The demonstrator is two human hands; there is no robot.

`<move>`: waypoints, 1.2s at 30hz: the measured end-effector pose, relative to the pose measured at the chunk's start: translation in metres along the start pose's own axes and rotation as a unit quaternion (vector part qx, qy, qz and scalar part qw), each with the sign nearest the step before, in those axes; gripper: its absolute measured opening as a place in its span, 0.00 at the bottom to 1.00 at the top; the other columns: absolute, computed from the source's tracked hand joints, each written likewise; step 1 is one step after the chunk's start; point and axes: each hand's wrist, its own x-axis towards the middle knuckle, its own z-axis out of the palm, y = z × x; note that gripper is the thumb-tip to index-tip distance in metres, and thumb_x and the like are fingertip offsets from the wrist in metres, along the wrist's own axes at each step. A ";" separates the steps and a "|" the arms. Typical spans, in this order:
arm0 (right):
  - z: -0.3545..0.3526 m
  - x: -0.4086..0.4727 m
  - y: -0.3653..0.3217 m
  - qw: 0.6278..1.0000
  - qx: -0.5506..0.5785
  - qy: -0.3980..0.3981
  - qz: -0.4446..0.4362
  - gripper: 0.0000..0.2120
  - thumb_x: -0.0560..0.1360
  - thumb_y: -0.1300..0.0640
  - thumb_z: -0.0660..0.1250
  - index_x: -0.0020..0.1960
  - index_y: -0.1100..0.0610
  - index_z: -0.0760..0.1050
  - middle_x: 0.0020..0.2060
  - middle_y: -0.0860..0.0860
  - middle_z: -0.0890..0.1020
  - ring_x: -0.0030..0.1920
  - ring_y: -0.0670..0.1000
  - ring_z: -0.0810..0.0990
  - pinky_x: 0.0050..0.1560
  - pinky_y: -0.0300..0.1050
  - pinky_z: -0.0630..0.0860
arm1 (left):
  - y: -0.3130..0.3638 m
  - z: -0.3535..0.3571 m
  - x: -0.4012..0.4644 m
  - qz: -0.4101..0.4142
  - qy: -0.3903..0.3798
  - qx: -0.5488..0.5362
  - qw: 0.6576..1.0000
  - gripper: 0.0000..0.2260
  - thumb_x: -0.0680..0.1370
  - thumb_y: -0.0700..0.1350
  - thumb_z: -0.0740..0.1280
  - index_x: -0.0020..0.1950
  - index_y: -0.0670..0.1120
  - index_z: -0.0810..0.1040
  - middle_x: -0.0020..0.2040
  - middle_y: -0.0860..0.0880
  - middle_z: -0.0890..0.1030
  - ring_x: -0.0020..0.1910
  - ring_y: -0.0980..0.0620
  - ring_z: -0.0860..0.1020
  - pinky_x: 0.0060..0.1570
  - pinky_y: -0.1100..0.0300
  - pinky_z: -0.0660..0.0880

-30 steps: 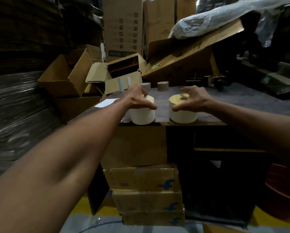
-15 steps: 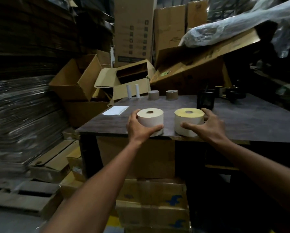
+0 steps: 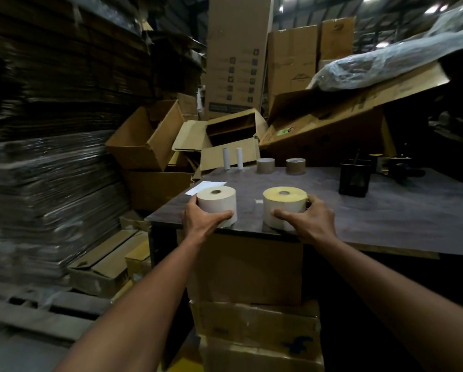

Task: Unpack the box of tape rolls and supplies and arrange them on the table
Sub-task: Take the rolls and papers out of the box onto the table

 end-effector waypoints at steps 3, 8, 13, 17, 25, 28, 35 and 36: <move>0.011 0.003 -0.004 1.000 0.003 -0.009 -0.001 0.41 0.59 0.40 0.80 0.66 0.56 0.73 0.58 0.54 0.81 0.57 0.53 0.78 0.50 0.48 0.82 | -0.009 -0.013 0.011 -0.002 0.000 0.001 1.000 0.47 0.55 0.58 0.83 0.70 0.45 0.72 0.66 0.45 0.77 0.63 0.44 0.75 0.58 0.44 0.78; 0.038 0.005 -0.016 1.000 0.008 -0.018 -0.001 0.40 0.60 0.41 0.80 0.66 0.57 0.72 0.59 0.55 0.80 0.58 0.53 0.78 0.52 0.48 0.81 | -0.017 -0.024 0.017 0.013 -0.028 -0.023 0.999 0.45 0.57 0.55 0.83 0.70 0.45 0.72 0.66 0.46 0.77 0.64 0.46 0.75 0.59 0.46 0.78; 0.068 0.007 -0.026 1.000 0.003 -0.020 0.001 0.40 0.60 0.40 0.80 0.64 0.57 0.73 0.58 0.55 0.80 0.58 0.54 0.78 0.52 0.49 0.81 | -0.024 -0.020 0.018 0.012 -0.026 -0.047 0.998 0.46 0.56 0.56 0.83 0.71 0.45 0.71 0.67 0.45 0.76 0.64 0.46 0.75 0.59 0.46 0.78; 0.078 0.005 -0.031 1.000 0.003 -0.012 0.005 0.39 0.60 0.40 0.80 0.63 0.57 0.72 0.58 0.56 0.80 0.57 0.54 0.78 0.51 0.50 0.81 | -0.027 -0.018 0.018 0.011 -0.025 -0.051 0.998 0.50 0.53 0.62 0.81 0.71 0.46 0.70 0.67 0.46 0.76 0.65 0.46 0.75 0.59 0.44 0.78; 0.075 -0.005 -0.023 1.000 -0.012 -0.022 0.012 0.36 0.61 0.47 0.81 0.64 0.56 0.71 0.60 0.55 0.78 0.60 0.55 0.77 0.56 0.50 0.80 | -0.027 -0.016 0.017 0.007 -0.020 -0.058 0.998 0.45 0.60 0.54 0.83 0.72 0.46 0.69 0.68 0.45 0.75 0.65 0.45 0.74 0.60 0.45 0.78; 0.069 -0.010 -0.022 0.999 -0.029 -0.037 0.016 0.33 0.63 0.51 0.80 0.64 0.57 0.70 0.60 0.55 0.78 0.61 0.55 0.76 0.57 0.51 0.79 | -0.025 -0.016 0.017 0.000 -0.019 -0.059 0.998 0.45 0.60 0.54 0.83 0.73 0.46 0.68 0.69 0.44 0.74 0.66 0.44 0.74 0.60 0.44 0.77; 0.043 -0.043 -0.019 0.998 0.025 -0.049 -0.033 0.30 0.69 0.54 0.76 0.68 0.57 0.69 0.62 0.55 0.77 0.60 0.50 0.76 0.52 0.36 0.76 | -0.017 -0.021 -0.030 0.052 0.016 0.045 0.998 0.53 0.63 0.53 0.81 0.80 0.51 0.52 0.76 0.44 0.60 0.74 0.44 0.61 0.66 0.44 0.67; 0.037 -0.052 -0.019 0.997 0.038 -0.039 -0.049 0.30 0.70 0.54 0.76 0.68 0.56 0.70 0.62 0.54 0.77 0.60 0.48 0.76 0.50 0.31 0.74 | -0.017 -0.022 -0.048 0.069 0.048 0.048 0.995 0.49 0.66 0.54 0.79 0.79 0.52 0.54 0.75 0.45 0.60 0.73 0.45 0.62 0.64 0.46 0.69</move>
